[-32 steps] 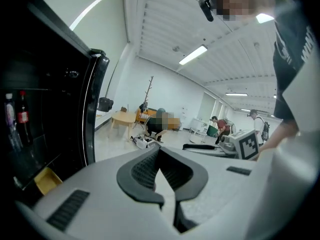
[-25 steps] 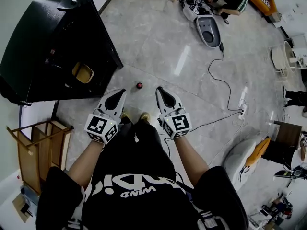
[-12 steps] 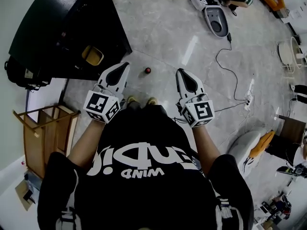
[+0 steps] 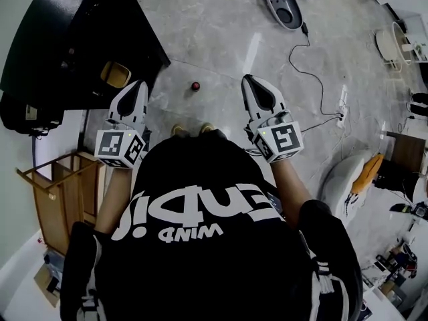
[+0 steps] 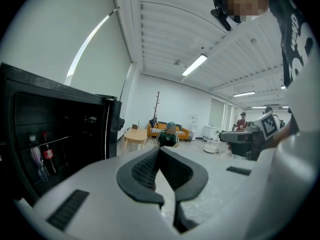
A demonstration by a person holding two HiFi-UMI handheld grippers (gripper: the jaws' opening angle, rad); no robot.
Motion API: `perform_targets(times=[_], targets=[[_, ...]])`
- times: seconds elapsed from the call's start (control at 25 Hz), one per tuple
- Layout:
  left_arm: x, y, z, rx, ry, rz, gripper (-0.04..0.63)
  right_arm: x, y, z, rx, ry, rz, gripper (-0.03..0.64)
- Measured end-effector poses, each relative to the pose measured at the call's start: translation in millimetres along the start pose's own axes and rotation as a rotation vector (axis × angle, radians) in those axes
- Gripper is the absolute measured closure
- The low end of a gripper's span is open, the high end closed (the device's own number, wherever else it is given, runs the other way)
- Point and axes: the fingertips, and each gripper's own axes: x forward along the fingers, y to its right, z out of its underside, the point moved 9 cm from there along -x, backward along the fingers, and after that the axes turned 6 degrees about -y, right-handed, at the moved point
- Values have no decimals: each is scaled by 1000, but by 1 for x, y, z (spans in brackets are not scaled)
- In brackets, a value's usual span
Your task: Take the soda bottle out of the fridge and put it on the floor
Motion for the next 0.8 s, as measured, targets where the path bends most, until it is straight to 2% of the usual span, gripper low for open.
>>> perform_targets(times=[0.2, 0.8], targets=[[1, -7, -2, 10, 12, -17, 589, 8, -3, -6, -11, 25, 17, 594], [8, -23, 0, 10, 32, -76, 589, 28, -21, 9, -50, -1, 13, 595]])
